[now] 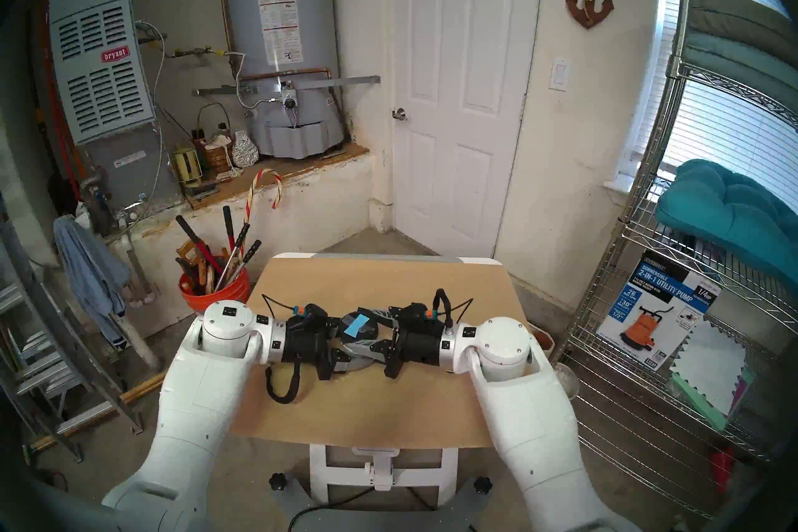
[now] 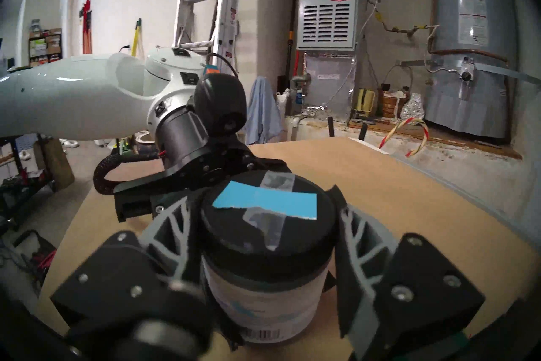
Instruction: Open paint jar
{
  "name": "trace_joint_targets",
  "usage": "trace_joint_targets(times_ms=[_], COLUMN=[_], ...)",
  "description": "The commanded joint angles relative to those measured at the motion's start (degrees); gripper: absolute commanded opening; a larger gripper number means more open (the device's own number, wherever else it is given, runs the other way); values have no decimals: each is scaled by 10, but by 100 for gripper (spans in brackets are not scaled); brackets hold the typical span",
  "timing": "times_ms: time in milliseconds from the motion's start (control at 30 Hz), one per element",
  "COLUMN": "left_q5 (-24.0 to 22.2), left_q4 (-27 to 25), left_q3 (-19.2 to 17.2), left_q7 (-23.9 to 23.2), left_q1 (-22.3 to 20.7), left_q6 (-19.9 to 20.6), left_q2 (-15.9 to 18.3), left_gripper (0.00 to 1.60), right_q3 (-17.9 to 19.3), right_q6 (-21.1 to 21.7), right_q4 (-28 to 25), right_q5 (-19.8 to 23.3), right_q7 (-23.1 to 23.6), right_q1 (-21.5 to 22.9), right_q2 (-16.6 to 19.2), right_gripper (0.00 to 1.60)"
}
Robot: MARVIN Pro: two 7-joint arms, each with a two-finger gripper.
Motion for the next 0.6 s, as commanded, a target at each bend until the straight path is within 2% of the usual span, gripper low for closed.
trace_joint_targets(times_ms=[0, 133, 300, 333, 467, 567], left_q5=[-5, -4, -4, -4, -3, -3], left_q4=[-16, -18, -18, -17, -15, -13], left_q3=[5, 8, 10, 12, 13, 13], left_q7=[-16, -21, -25, -28, -29, -30], left_q1=[-8, -8, -10, -11, -12, -14], left_q6=[3, 7, 10, 11, 12, 12], left_q2=[1, 2, 1, 1, 0, -1], left_gripper=[0, 0, 0, 0, 0, 0], right_q3=[-37, -51, -65, -68, -73, -72], right_q6=[-1, -8, -21, -19, -26, -27], right_q4=[42, 75, 104, 109, 123, 136], right_q5=[11, 9, 11, 11, 13, 19], right_q7=[69, 103, 120, 124, 134, 143], right_q1=[66, 94, 113, 117, 128, 142], right_q2=[29, 24, 17, 16, 10, 4], right_gripper=[0, 0, 0, 7, 9, 0])
